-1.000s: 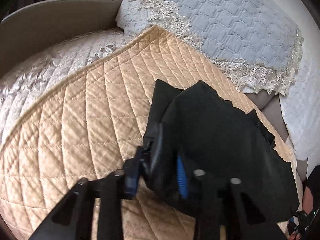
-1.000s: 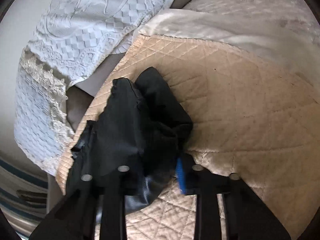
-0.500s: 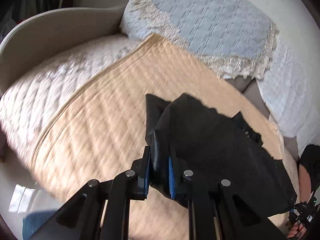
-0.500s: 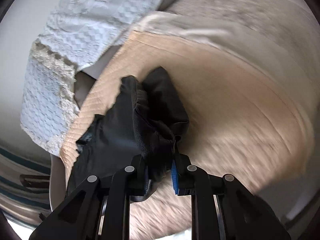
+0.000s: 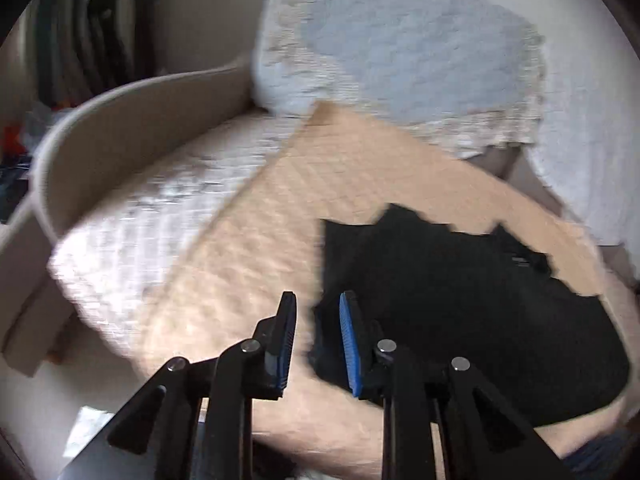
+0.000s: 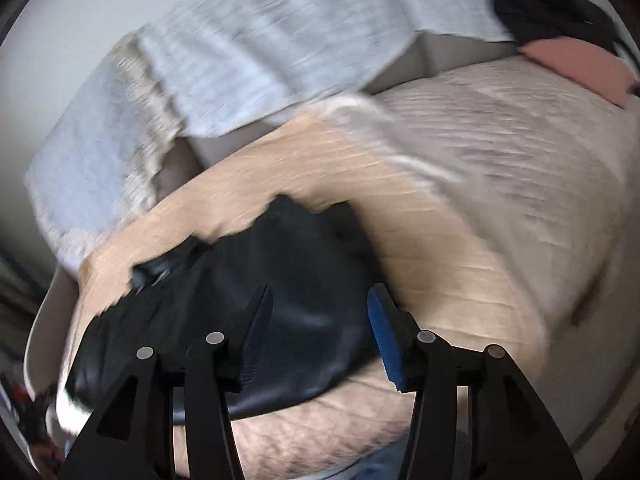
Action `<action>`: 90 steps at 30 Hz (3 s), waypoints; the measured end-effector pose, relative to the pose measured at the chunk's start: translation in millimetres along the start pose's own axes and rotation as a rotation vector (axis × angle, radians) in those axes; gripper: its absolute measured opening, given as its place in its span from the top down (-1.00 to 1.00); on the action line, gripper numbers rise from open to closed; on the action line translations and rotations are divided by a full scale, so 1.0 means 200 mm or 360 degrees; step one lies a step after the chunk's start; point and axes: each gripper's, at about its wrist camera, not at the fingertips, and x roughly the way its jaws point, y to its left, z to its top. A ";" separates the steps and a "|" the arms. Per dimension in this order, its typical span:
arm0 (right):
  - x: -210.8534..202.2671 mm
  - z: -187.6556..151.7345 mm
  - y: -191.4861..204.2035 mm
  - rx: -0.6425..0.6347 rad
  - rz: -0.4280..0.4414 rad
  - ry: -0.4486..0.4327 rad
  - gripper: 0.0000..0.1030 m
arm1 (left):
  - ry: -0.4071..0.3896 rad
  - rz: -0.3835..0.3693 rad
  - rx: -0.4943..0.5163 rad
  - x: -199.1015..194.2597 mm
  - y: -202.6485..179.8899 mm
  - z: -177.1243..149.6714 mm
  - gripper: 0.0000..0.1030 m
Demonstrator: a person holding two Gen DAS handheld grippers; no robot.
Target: Fold large clothes
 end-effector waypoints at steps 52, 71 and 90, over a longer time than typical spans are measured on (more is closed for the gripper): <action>0.56 -0.73 1.31 -0.1147 0.0358 0.0216 -0.22 | 0.0134 -0.0089 0.0442 0.34 -0.38 -0.11 0.09; 0.63 -0.67 1.62 -0.1149 0.0442 0.0229 0.35 | 0.0183 -0.0196 -0.0132 0.48 0.12 0.05 -0.06; 0.61 -0.87 1.61 -0.1195 0.0661 0.0468 0.47 | 0.0232 -0.0397 -0.0165 0.47 0.10 0.01 0.48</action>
